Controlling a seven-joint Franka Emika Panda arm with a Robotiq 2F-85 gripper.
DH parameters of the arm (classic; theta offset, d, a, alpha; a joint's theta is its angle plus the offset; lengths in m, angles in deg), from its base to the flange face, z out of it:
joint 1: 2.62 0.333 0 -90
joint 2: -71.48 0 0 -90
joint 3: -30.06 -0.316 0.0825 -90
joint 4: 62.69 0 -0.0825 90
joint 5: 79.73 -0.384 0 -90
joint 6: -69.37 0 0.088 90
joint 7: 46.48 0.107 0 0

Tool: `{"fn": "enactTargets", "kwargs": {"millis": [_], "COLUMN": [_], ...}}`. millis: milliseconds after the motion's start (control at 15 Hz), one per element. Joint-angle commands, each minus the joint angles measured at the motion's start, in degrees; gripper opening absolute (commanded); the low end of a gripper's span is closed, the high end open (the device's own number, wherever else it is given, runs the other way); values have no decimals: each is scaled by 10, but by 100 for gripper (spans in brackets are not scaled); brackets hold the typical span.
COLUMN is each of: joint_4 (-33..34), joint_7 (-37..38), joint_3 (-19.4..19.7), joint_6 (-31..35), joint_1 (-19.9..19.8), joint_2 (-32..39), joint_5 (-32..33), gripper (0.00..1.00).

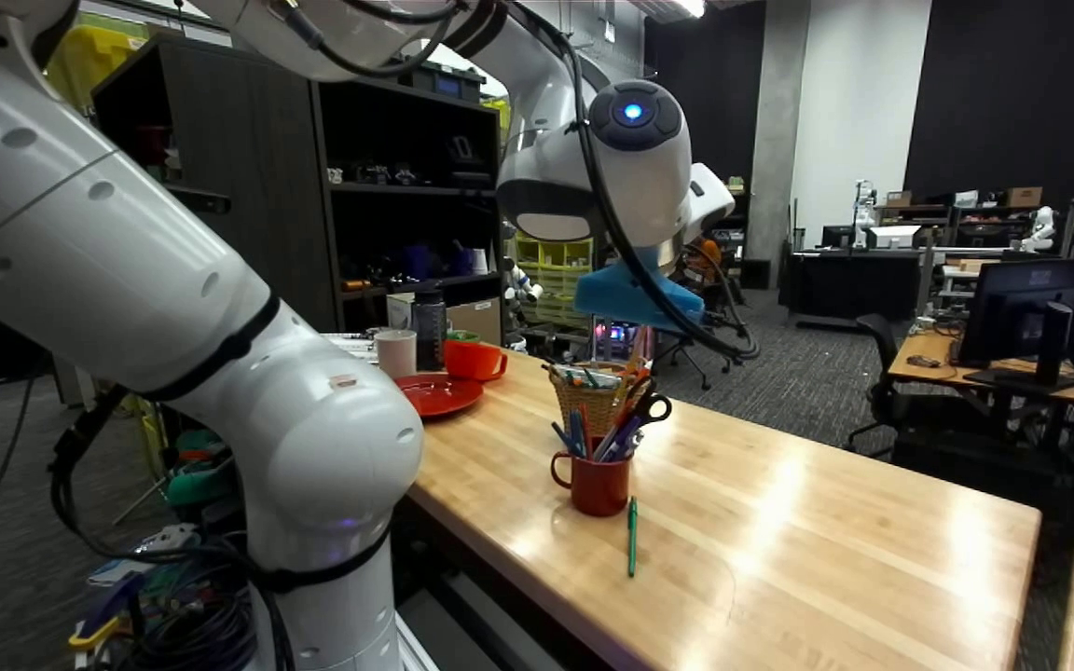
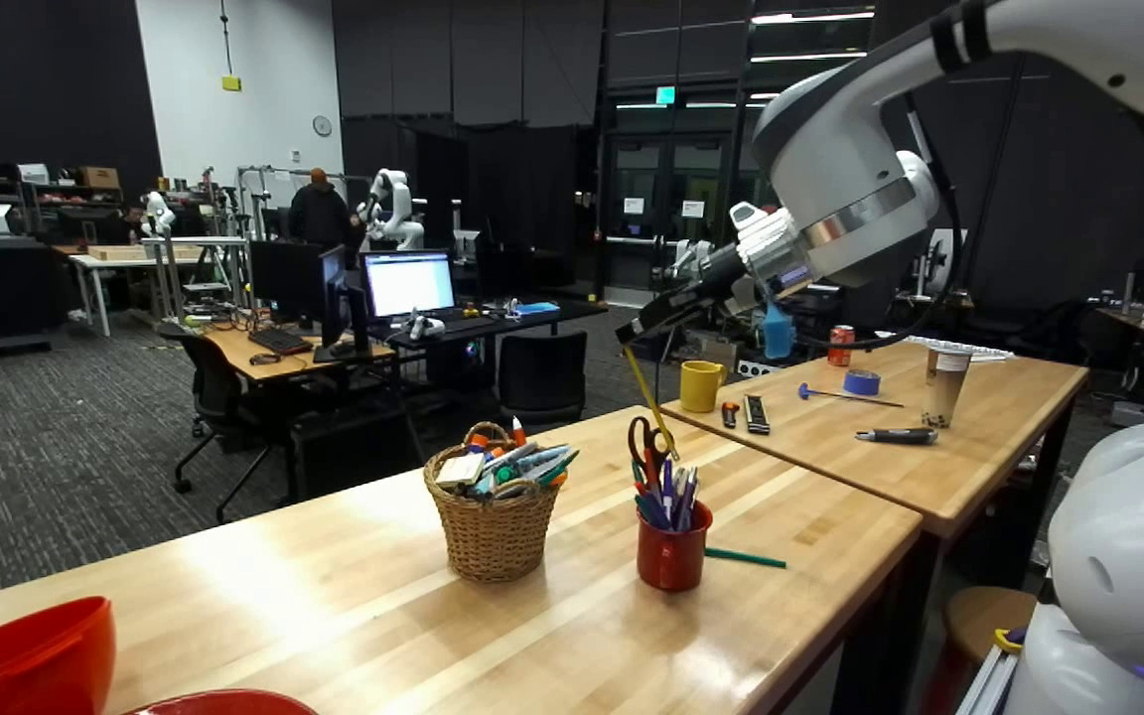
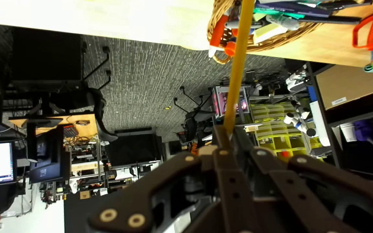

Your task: Remove the green pen from the red mug then put the yellow pencil in the mug.

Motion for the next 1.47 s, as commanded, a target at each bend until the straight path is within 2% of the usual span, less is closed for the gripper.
{"fn": "enactTargets", "kwargs": {"millis": [0, 933, 1000, 1400], "joint_4": [-13, -9, -8, 3], "joint_7": [-18, -71, -78, -133], "joint_3": [24, 81, 69, 69], "joint_6": [-23, -106, -126, -199], "joint_1": [10, 14, -8, -33], "joint_2": [-8, 54, 62, 111], "joint_5": [-21, -61, -69, -92], "gripper": [2, 2, 2, 2]}}
